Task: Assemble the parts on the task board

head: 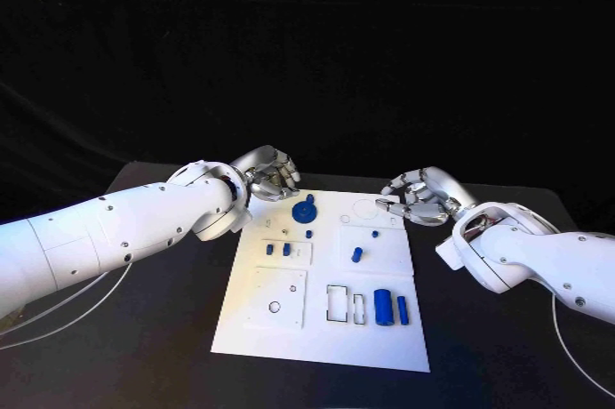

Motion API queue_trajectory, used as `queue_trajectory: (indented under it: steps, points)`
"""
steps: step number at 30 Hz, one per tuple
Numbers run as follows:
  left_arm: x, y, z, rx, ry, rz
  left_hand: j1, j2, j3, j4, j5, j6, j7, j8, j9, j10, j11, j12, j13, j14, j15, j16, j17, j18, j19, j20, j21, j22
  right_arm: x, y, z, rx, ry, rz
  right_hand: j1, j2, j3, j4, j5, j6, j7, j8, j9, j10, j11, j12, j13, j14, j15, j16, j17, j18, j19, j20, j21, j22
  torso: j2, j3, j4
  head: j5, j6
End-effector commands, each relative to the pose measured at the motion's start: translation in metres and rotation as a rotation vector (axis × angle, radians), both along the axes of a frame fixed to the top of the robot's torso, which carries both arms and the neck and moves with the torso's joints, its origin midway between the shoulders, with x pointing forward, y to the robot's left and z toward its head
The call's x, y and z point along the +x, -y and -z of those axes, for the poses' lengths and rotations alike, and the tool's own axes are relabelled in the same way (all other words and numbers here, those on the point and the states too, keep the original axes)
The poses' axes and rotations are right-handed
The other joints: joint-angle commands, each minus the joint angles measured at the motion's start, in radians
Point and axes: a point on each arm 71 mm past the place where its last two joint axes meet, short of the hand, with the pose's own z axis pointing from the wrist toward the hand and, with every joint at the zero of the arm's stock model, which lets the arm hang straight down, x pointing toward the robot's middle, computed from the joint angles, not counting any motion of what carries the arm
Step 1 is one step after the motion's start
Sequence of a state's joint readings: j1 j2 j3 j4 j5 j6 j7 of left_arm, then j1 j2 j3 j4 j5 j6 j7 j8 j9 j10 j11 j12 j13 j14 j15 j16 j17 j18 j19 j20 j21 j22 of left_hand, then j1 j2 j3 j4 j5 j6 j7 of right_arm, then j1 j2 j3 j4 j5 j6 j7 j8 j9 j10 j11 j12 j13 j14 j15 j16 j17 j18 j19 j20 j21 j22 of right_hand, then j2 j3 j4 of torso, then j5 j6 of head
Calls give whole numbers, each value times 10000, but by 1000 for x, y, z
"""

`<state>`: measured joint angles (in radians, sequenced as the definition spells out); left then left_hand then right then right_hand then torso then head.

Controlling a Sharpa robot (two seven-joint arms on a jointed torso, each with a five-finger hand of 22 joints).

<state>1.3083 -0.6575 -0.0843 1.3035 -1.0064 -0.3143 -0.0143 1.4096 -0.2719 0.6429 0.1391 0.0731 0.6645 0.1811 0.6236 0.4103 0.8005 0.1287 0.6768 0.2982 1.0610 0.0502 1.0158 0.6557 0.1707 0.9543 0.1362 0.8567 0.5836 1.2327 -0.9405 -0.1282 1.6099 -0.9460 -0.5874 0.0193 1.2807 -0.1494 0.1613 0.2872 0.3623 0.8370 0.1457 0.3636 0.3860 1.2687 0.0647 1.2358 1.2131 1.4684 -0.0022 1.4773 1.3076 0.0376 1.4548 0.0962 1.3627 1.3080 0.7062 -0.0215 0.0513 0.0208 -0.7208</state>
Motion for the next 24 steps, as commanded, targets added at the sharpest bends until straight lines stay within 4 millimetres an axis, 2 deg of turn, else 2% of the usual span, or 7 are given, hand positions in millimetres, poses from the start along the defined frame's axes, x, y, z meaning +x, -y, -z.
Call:
queue_trajectory:
  steps: [1,7,11,13,16,18,24]
  points:
    - [-2,5,-7,-424,931,462,57,52,-4,-80,-15,138,158,-64,-80,140,3,-40,-78,-42,15,56,-35,130,22,75,90,26,0,-2,0,-96,51,-246,482,-49,154,-144,-145,-118,10,97,-13,-669,-25,-981,-976,451,-97,-135,192,218,-145,-18,-257,1082,-4,-6,16,-35,-11]
    - [-8,13,-8,-164,1217,1309,112,78,-21,-247,-11,484,56,-117,-308,363,-87,-102,-306,-38,-40,136,-151,146,5,29,199,108,0,-4,0,-386,189,-468,1031,-157,610,-257,-503,-101,-4,125,-90,-1312,-61,-2394,-2391,400,-128,-298,-38,273,-260,-54,-551,917,4,-7,20,-57,-9]
    - [-14,23,-2,1135,1399,2132,-86,-60,-60,-276,-6,904,-111,-617,-802,863,-266,-573,-796,714,-177,737,-135,151,504,-121,532,248,0,-5,0,-521,252,-552,1072,-227,749,-226,-480,-84,-4,112,-130,-1364,-64,-2671,-2695,396,-133,-331,-69,279,-267,-59,-601,894,-11,-16,30,-48,-45]
    - [-16,26,3,1831,1419,2408,-180,-145,-111,-301,-13,971,-126,-904,-987,809,-234,-960,-1043,1213,-172,1303,535,147,644,-125,640,297,0,-6,0,-554,271,-572,1063,-243,768,-211,-475,-83,-3,109,-138,-1380,-63,-2726,-2755,396,-133,-336,-73,281,-268,-60,-611,889,-10,-15,19,-42,-60]
    - [-17,29,10,2748,1513,2666,-204,-172,-195,-357,-14,1037,-131,-1050,-1081,784,-203,-1185,-1186,1309,-168,1469,657,137,691,-106,687,321,0,-7,0,-579,296,-583,1055,-254,785,-198,-470,-81,-3,107,-144,-1401,-63,-2784,-2818,395,-133,-344,-83,281,-267,-60,-614,889,-4,-15,14,-34,-68]
    - [-17,30,14,3238,1601,2783,-203,-176,-284,-439,-6,1092,-130,-1214,-1181,832,-195,-1374,-1317,1616,-157,1872,1132,139,775,-98,791,378,1,-7,0,-586,311,-580,1036,-268,810,-173,-466,-77,-2,105,-153,-1420,-62,-2854,-2895,394,-133,-352,-91,283,-271,-61,-631,880,-1,-10,7,-34,-71]
    - [-19,35,24,4412,1995,3170,-194,-170,-453,-551,-4,1161,-121,-1452,-1318,711,-146,-1719,-1536,1700,-107,2138,1301,139,784,-63,896,448,1,-7,0,-591,344,-569,987,-279,844,-121,-446,-72,-1,102,-167,-1407,-61,-2907,-2963,395,-132,-360,-96,285,-270,-62,-645,875,9,-15,4,-45,-98]
